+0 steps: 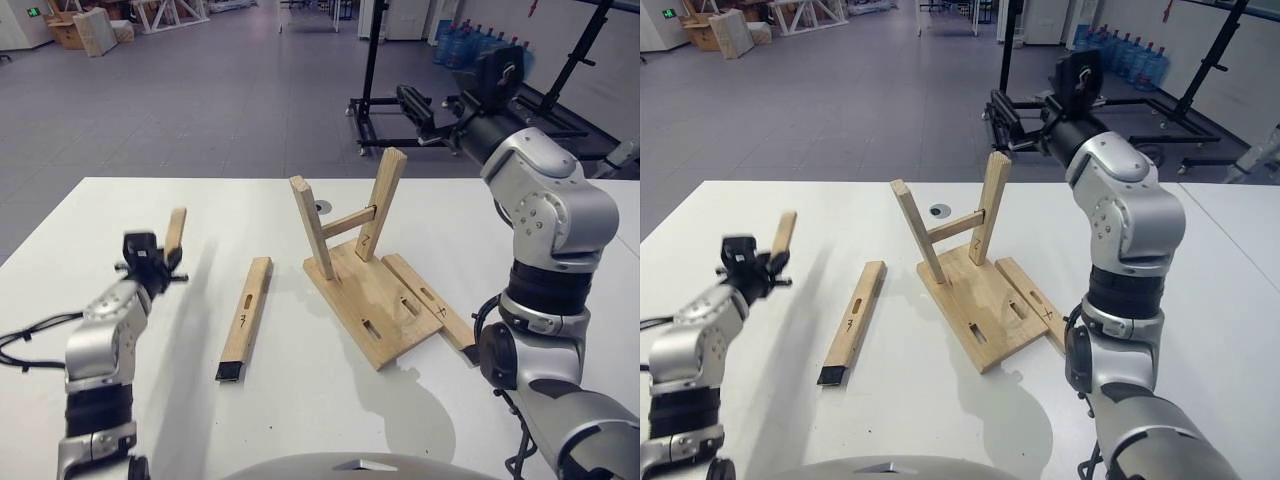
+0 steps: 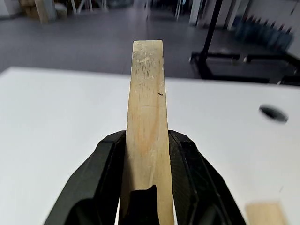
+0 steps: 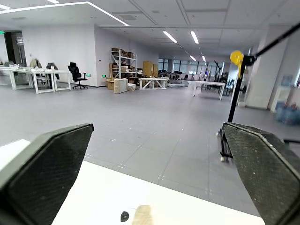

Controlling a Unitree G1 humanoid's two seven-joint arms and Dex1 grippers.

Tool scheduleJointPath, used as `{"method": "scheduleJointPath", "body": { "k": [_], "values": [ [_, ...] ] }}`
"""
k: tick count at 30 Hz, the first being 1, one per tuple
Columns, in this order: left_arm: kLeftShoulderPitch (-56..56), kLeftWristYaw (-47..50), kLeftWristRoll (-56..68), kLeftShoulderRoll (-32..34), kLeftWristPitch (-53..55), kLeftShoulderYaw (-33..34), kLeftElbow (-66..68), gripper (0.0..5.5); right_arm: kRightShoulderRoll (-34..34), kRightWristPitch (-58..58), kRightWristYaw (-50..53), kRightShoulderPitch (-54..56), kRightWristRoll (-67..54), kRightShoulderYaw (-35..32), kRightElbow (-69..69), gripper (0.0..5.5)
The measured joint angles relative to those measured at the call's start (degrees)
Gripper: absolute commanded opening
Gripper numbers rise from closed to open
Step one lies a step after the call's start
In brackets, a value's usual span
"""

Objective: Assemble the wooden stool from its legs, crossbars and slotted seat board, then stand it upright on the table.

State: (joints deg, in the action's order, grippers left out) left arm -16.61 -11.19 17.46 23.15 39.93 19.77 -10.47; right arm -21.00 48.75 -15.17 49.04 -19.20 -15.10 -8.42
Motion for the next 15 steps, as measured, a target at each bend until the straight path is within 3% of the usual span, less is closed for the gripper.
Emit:
{"method": "scheduleJointPath", "body": {
  "k": [4,9,15],
  "values": [
    [-14.89,-5.11,5.52,1.51,-1.67,-1.23,-3.25,1.28,2.43,7.75,2.37,8.02,-12.59,-11.81,4.5,5.09],
    [-24.84,-11.72,8.26,0.36,-5.07,-8.46,-3.39,1.28,12.2,23.35,11.55,14.77,-37.46,-26.12,7.78,5.09],
    [-24.96,-13.33,7.75,-2.86,-6.55,-15.27,-4.96,1.28,21.16,27.34,22.47,12.82,-49.09,-24.12,5.59,5.09]
  ]
}}
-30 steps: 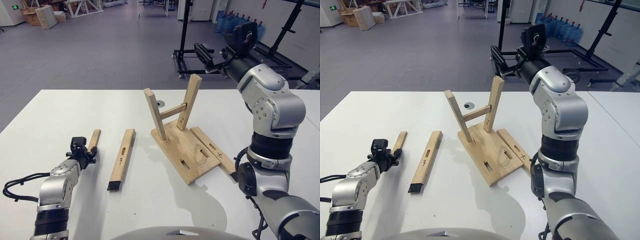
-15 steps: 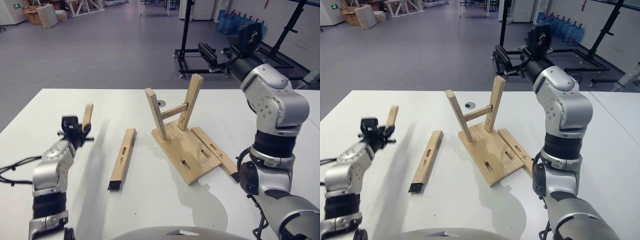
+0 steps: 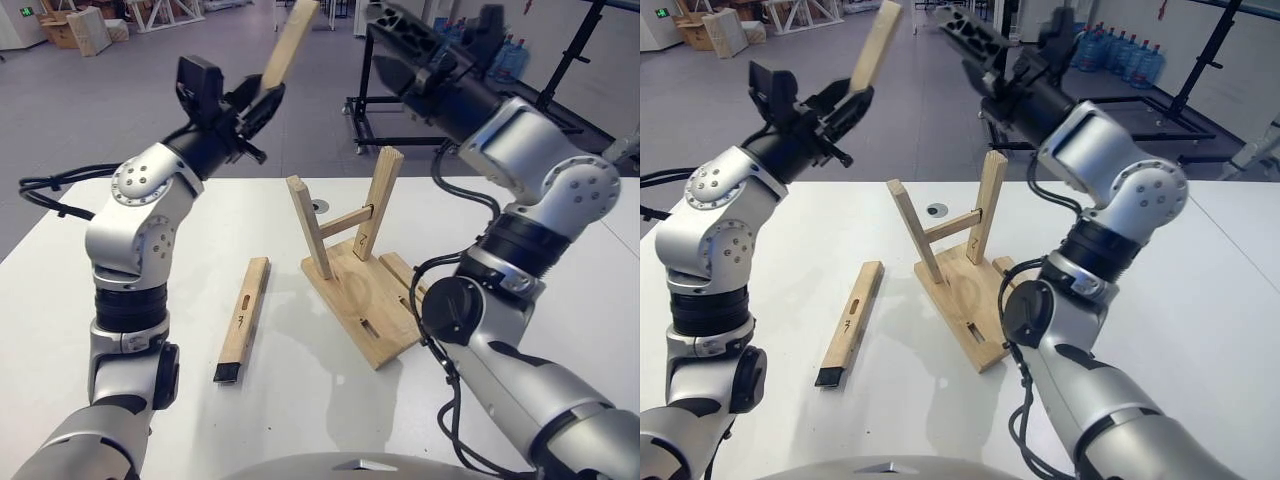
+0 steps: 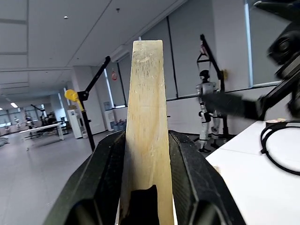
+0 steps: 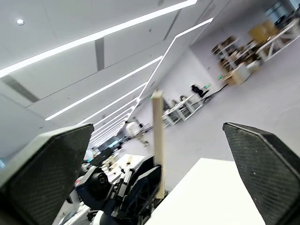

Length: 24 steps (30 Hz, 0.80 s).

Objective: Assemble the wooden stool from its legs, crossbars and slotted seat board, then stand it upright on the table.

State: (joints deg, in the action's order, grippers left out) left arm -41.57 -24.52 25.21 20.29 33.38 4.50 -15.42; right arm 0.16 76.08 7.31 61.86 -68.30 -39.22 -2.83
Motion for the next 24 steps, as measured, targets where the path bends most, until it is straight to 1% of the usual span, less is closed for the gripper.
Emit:
{"method": "scheduleJointPath", "body": {
  "k": [3,5,10,15,18,21,24],
  "values": [
    [0.47,0.35,0.51,-1.77,0.25,-1.49,-0.45,1.28,3.36,-2.07,4.4,-2.67,-2.22,1.97,-0.07,5.09],
    [1.18,0.31,0.5,-1.99,0.77,-2.58,-1.32,1.28,3.7,-3.94,5.69,-2.74,-2.88,3.24,0.0,5.09],
    [1.62,0.18,0.6,-2.39,1.21,-3.88,-2.07,1.28,2.79,-10.26,7.52,-2.69,-4.98,5.03,2.45,5.09],
    [3.2,-0.18,0.59,-2.43,1.27,-4.84,-2.37,1.28,1.58,-14.22,8.8,-2.65,-7.22,7.28,4.0,5.09],
    [3.81,-0.45,-0.56,-2.19,1.06,-6.19,-2.82,1.28,1.39,-15.65,9.87,-2.65,-8.96,9.29,4.37,4.57],
    [3.9,-1.42,-1.16,-1.78,0.54,-6.9,-3.43,1.28,1.01,-16.31,10.74,-2.66,-10.73,10.59,4.69,3.89],
    [3.91,-1.68,-1.33,-1.78,0.23,-6.91,-3.46,1.28,0.13,-17.54,11.28,-2.67,-11.56,11.3,5.09,3.48]
  ]
}}
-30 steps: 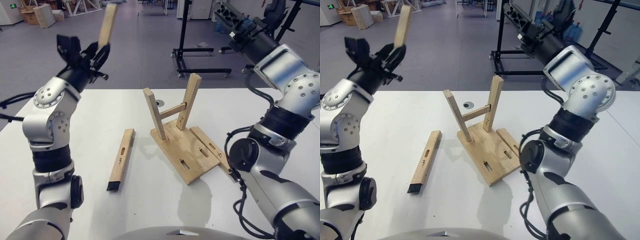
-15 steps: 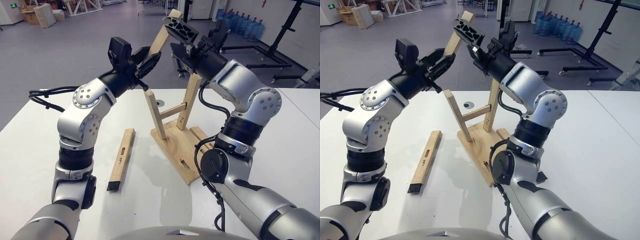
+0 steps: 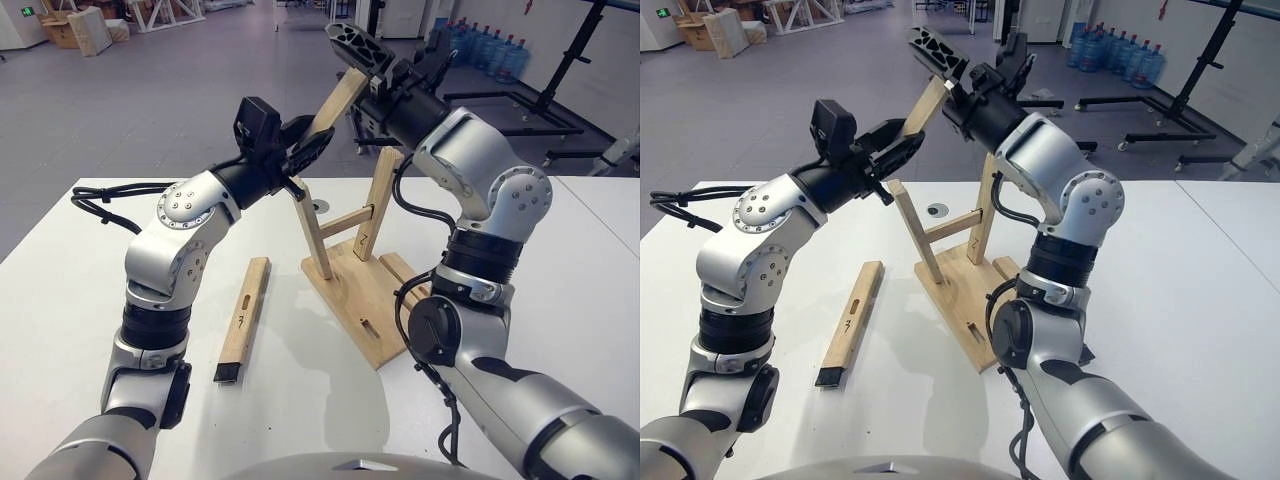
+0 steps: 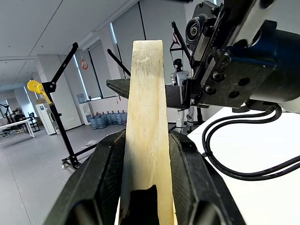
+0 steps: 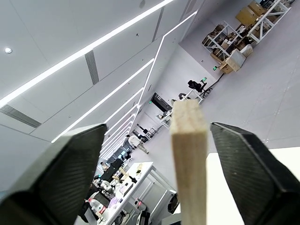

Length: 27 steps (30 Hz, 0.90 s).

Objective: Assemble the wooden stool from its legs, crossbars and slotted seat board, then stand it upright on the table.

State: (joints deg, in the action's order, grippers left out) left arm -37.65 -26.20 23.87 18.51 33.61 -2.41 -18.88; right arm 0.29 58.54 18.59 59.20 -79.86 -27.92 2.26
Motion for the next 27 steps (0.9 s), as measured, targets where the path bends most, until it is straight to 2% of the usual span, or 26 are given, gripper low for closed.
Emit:
{"method": "scheduleJointPath", "body": {
  "k": [16,18,24,25,27],
  "values": [
    [-0.01,-0.42,-1.85,-0.14,-1.36,-0.17,0.01,1.28,-1.42,-4.22,1.89,-1.89,-2.31,4.54,0.7,0.58],
    [-0.04,-0.49,-1.91,-0.15,-1.72,-0.19,-0.07,1.28,-2.18,-4.36,1.93,-1.95,-2.26,4.88,1.12,0.42],
    [-0.04,-0.44,-2.19,-0.19,-1.76,-0.77,0.12,1.28,-3.36,-5.22,0.9,-2.98,-1.92,6.19,1.09,0.4],
    [-0.04,-0.25,-2.35,-0.21,-1.75,-0.88,0.23,1.65,-3.61,-5.42,0.52,-3.1,-1.54,6.61,1.01,0.4],
    [-0.04,-0.13,-1.87,-0.74,-1.16,-0.84,0.5,1.94,-4.09,-5.46,0.08,-3.27,-1.12,7.41,0.51,0.4]
  ]
}}
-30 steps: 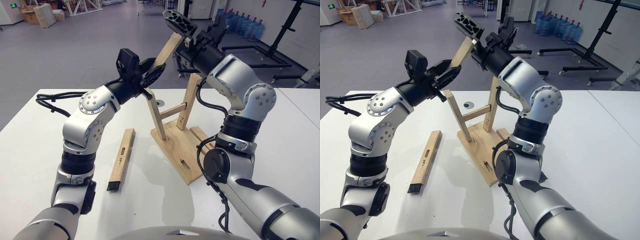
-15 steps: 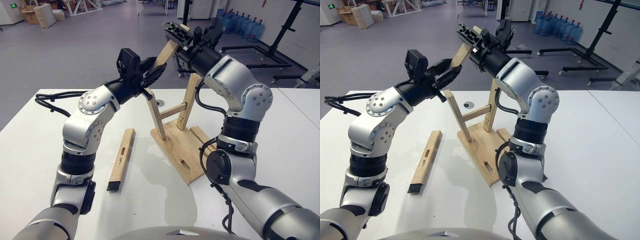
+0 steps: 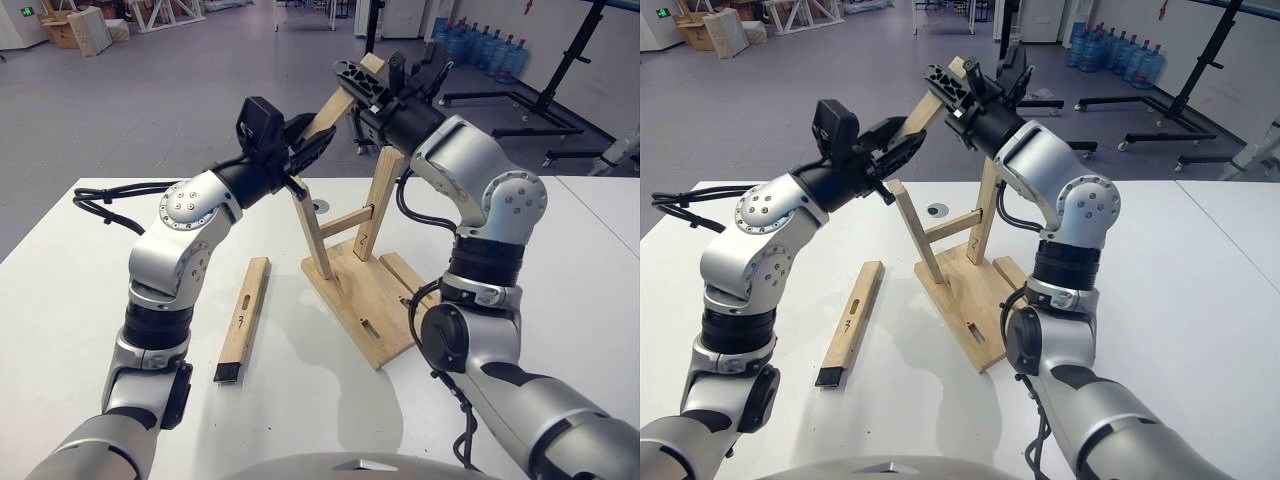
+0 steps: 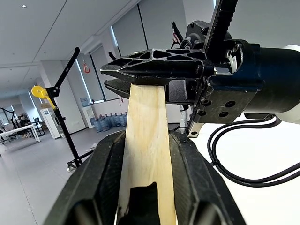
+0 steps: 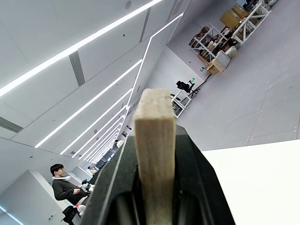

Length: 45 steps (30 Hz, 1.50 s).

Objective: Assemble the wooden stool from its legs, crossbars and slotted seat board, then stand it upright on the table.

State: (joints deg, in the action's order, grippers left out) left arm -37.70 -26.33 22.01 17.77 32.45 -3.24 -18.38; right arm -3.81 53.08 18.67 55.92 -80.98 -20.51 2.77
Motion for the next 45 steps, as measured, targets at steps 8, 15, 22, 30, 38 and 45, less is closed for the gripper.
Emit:
{"method": "scheduleJointPath", "body": {
  "k": [8,15,22,30,38,45],
  "values": [
    [-0.01,2.2,4.23,-1.93,4.21,3.16,-2.05,2.73,-1.78,-0.49,-2.26,-1.34,2.2,1.74,-1.08,0.4],
    [-4.09,7.25,19.21,1.56,10.64,20.98,-7.04,2.73,-13.96,-0.12,-7.56,-1.79,3.4,-3.17,-1.04,0.4],
    [2.74,26.52,37.95,4.45,12.85,48.04,-2.72,2.73,-38.11,5.5,-26.91,-28.09,7.72,-12.92,-16.81,0.4],
    [14.75,27.43,33.58,-0.05,7.95,41.28,-0.81,2.73,-27.87,-11.4,-42.76,-42.4,23.36,-6.81,-9.49,0.4],
    [19.65,25.18,30.02,-1.1,4.8,34.41,-0.8,2.73,-28.46,-19.94,-54.68,-48.51,38.84,3.74,-2.36,0.4],
    [20.37,25.16,29.44,-1.21,3.98,32.17,-1.25,2.73,-25.89,-24.54,-56.98,-47.95,41.96,4.5,1.57,0.4]
  ]
}}
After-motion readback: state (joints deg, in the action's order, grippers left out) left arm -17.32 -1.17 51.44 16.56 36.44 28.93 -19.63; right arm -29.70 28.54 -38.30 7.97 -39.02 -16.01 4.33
